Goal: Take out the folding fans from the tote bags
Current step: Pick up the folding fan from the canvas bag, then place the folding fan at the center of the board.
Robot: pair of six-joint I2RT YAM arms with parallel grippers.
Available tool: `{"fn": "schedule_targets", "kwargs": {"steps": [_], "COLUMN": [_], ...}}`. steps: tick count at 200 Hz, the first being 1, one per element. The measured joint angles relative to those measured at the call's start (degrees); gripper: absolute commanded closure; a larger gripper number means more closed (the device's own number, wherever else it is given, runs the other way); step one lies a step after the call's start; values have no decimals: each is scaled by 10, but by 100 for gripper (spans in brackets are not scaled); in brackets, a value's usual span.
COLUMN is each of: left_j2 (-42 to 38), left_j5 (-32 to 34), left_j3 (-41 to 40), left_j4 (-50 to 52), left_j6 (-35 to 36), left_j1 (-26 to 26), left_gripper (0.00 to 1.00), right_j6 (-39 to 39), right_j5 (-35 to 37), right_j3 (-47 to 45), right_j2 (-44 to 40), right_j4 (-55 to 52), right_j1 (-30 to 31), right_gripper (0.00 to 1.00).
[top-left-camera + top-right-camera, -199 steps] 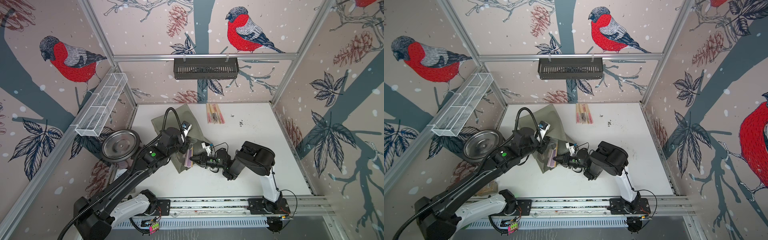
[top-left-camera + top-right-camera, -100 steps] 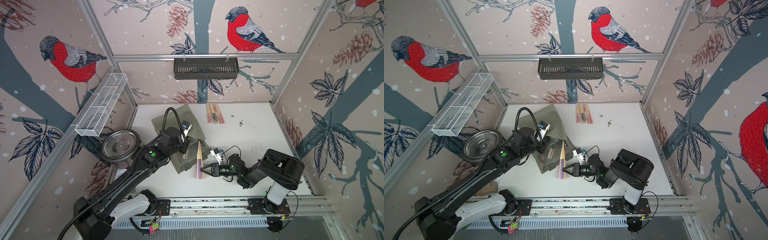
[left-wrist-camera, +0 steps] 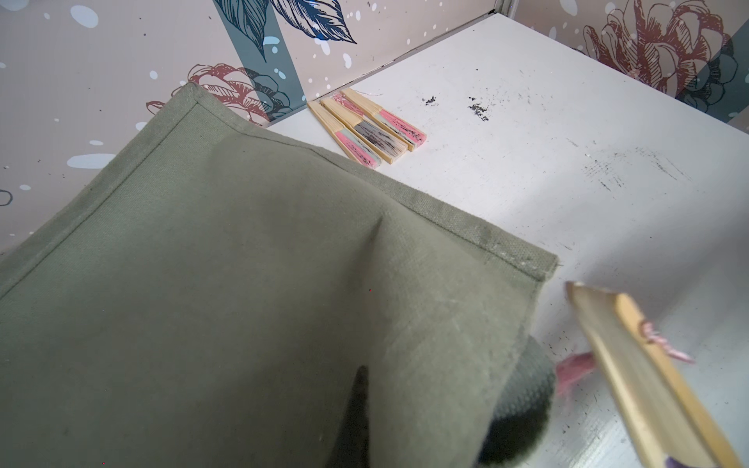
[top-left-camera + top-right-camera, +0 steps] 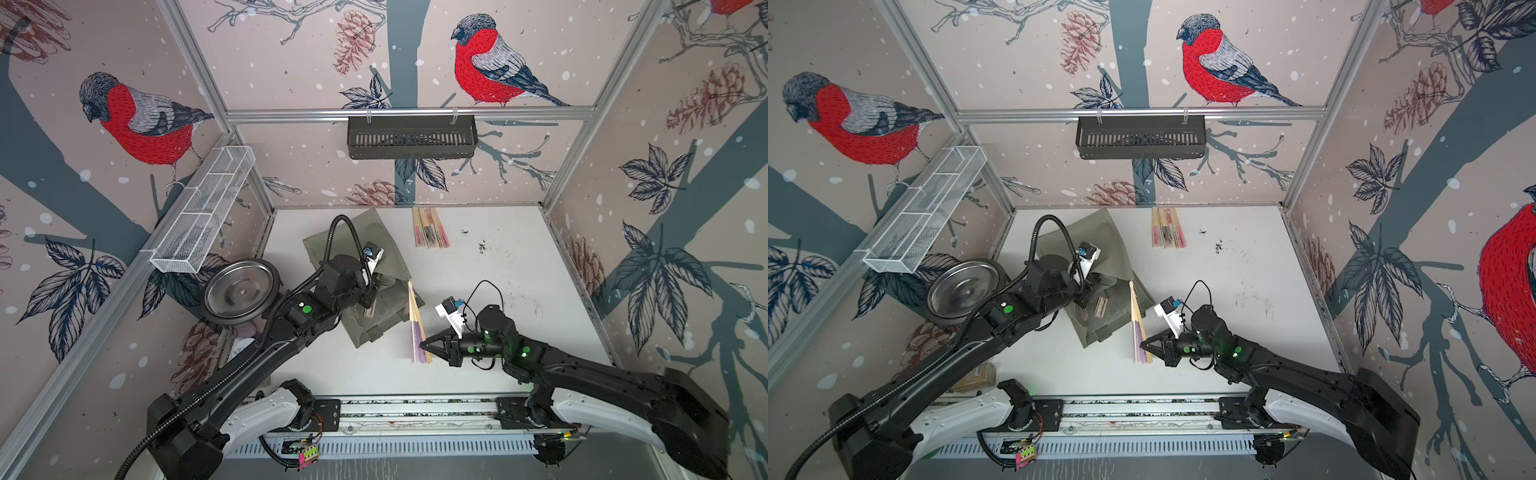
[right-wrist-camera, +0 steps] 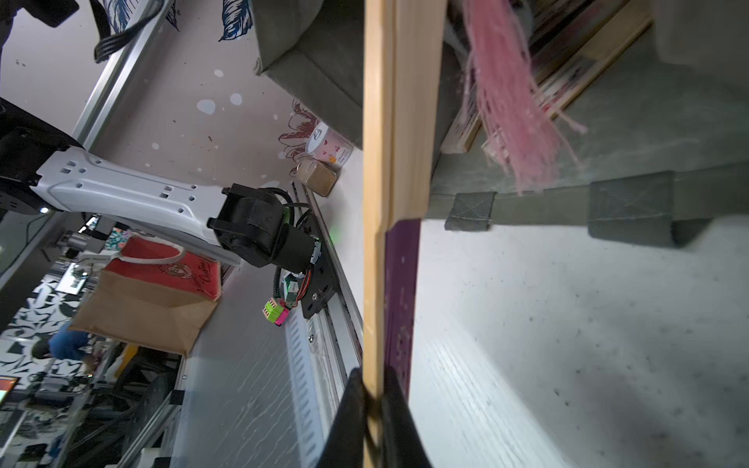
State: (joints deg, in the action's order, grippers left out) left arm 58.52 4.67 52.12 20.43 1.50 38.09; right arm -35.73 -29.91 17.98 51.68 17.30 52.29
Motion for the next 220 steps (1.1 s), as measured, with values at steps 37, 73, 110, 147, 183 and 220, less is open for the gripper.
{"fn": "schedule_targets", "kwargs": {"steps": [37, 73, 110, 147, 183, 220], "left_j2": [1, 2, 2, 1, 3, 3], "left_j5": [0, 0, 0, 0, 0, -1], "left_j3": [0, 1, 1, 1, 1, 1], "left_j4": [0, 0, 0, 0, 0, 0], "left_j6": [0, 0, 0, 0, 0, 0], "left_j1": [0, 0, 0, 0, 0, 0], "left_gripper": [100, 100, 100, 100, 100, 100], "right_j6": [26, 45, 82, 125, 160, 180], "right_j5": [94, 170, 206, 263, 331, 389], "right_j3": [44, 142, 252, 413, 603, 818], "right_j2": [-103, -63, 88, 313, 527, 703], "right_j4": [-134, -227, -290, -335, -403, -487], "right_j1": [-25, -159, -265, -329, -351, -362], "right_gripper": [88, 89, 90, 90, 92, 91]}}
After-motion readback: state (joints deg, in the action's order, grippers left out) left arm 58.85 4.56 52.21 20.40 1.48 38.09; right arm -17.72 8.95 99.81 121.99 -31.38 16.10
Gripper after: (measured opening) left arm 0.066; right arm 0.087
